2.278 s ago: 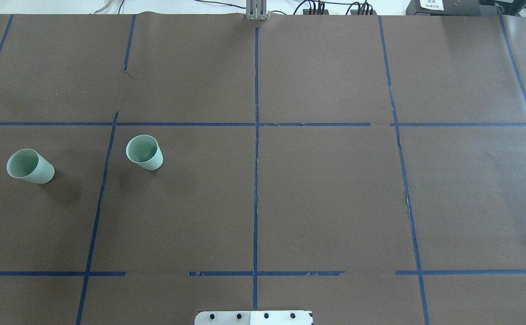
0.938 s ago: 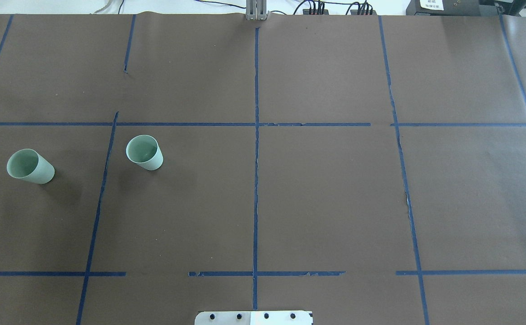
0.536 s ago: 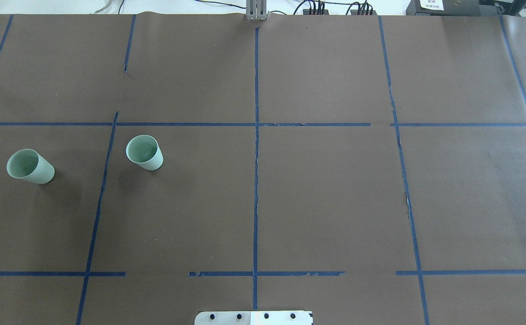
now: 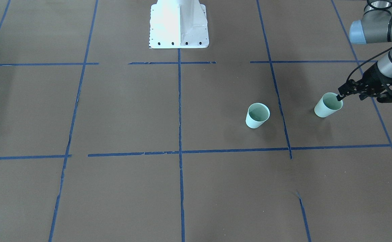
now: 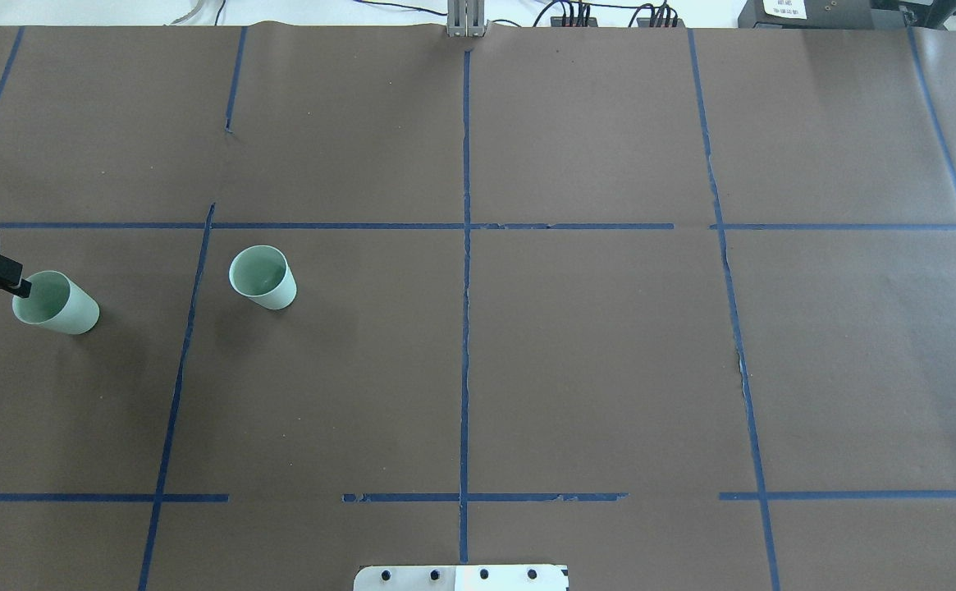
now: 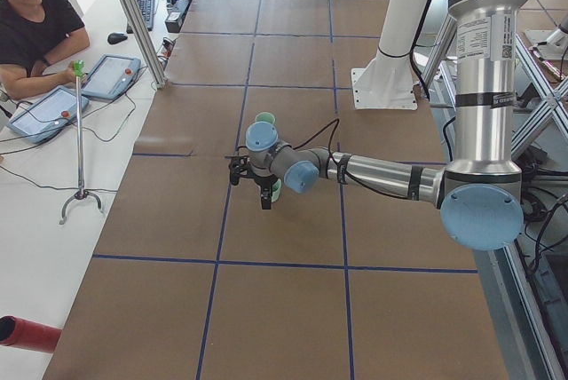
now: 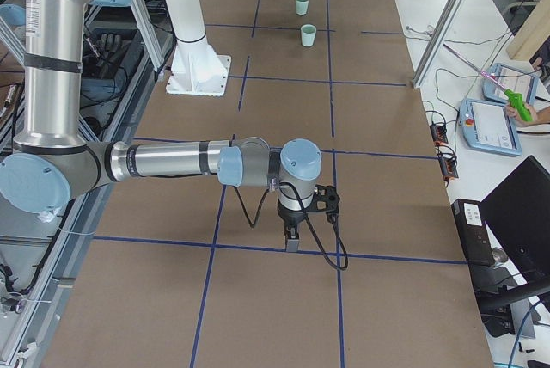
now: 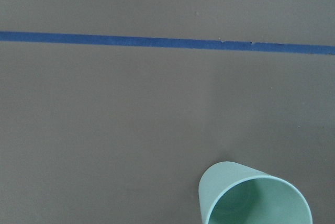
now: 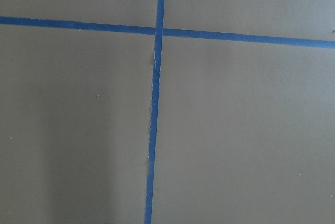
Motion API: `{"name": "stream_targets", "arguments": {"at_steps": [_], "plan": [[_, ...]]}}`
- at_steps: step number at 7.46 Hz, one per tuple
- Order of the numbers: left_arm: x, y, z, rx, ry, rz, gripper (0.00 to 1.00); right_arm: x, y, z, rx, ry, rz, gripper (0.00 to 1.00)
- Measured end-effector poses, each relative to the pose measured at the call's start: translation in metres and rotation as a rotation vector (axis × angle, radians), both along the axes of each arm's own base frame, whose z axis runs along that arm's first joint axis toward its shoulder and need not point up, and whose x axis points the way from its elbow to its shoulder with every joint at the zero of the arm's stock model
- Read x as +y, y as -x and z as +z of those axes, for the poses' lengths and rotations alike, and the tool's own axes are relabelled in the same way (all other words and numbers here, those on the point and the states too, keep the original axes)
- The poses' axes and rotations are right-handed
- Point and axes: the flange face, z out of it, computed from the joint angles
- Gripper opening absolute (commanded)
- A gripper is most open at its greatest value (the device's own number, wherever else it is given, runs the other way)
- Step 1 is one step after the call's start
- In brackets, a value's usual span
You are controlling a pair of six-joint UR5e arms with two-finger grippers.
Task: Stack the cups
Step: 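Lower the left gripper onto the outer pale green cup and grasp it, then lift the held cup and carry it over the other green cup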
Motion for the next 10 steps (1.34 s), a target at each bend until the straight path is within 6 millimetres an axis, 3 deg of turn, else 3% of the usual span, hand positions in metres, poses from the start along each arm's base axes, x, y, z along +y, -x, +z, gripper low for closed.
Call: {"name": "stream_targets", "arguments": {"at_steps": [1, 2, 3, 5, 7, 8, 10], "plan": [[0.002, -0.008, 0.004, -0.004, 0.009, 0.014, 0.64, 0.000, 0.000, 0.000, 0.000, 0.000, 0.000, 1.00], [0.002, -0.014, 0.007, -0.006, 0.013, 0.023, 0.20, 0.000, 0.000, 0.000, 0.000, 0.000, 0.000, 1.00], [-0.001, -0.018, 0.008, -0.005, 0.014, 0.027, 0.00, 0.000, 0.000, 0.000, 0.000, 0.001, 0.000, 1.00], [-0.004, -0.021, 0.009, -0.003, 0.023, 0.026, 0.00, 0.000, 0.000, 0.001, 0.000, 0.001, 0.000, 1.00], [-0.005, -0.021, -0.003, 0.013, 0.051, -0.001, 0.00, 0.000, 0.000, 0.000, 0.000, 0.000, 0.000, 1.00], [-0.004, -0.019, -0.020, 0.036, 0.066, -0.017, 0.00, 0.000, 0.000, 0.000, 0.000, 0.000, 0.000, 1.00], [-0.005, -0.013, -0.083, 0.052, 0.099, -0.038, 0.00, 0.000, 0.000, 0.000, 0.000, 0.000, 0.000, 1.00]]}}
